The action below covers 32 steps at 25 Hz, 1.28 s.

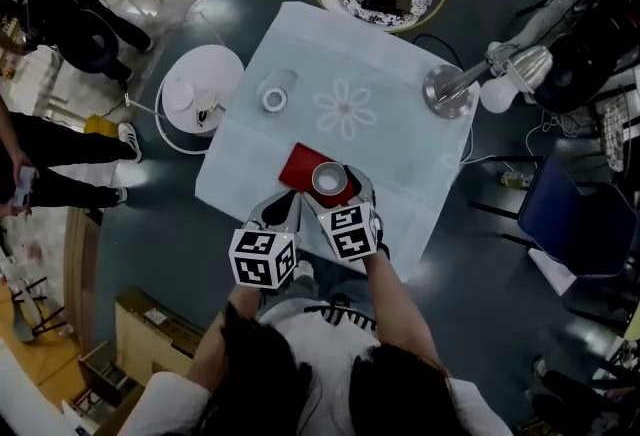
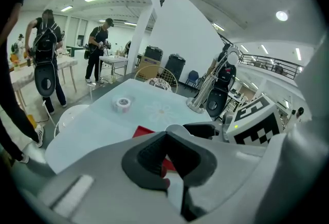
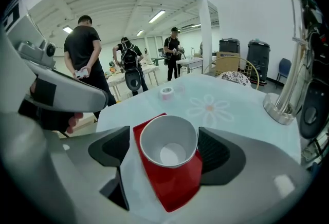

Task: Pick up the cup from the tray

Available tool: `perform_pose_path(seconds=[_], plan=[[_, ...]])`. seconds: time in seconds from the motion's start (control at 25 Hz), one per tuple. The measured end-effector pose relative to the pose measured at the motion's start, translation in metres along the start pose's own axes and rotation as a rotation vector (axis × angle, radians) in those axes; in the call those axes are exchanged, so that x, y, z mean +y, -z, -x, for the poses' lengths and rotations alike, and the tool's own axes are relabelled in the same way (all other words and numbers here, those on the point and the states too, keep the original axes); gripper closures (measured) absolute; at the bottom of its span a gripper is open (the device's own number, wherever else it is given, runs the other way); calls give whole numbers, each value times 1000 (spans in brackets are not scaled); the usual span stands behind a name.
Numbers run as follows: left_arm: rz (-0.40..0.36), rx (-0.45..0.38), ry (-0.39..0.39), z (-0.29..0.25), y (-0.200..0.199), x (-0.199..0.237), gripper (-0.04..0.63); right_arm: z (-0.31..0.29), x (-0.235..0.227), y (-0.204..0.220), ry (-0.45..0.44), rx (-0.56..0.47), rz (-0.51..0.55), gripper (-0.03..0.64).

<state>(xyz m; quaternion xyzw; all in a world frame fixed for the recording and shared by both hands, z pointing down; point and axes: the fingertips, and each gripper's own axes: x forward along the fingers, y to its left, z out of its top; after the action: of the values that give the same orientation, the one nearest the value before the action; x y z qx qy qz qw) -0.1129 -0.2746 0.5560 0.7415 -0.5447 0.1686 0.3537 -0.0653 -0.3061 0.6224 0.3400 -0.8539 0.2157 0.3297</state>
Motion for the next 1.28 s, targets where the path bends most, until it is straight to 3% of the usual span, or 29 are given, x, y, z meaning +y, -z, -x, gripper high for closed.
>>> perform_pose_path(seconds=[0.28, 0.48, 0.8, 1.28], plan=[[-3, 29, 4, -5, 8, -1, 595, -11, -2, 4, -15, 20, -11, 202], [-5, 24, -14, 5, 5, 8, 595, -13, -3, 2, 6, 25, -3, 234], [-3, 9, -44, 17, 3, 24, 595, -7, -8, -3, 66, -2, -4, 233], [-84, 23, 65, 5, -1, -21, 595, 65, -69, 27, 279, -43, -157, 235]])
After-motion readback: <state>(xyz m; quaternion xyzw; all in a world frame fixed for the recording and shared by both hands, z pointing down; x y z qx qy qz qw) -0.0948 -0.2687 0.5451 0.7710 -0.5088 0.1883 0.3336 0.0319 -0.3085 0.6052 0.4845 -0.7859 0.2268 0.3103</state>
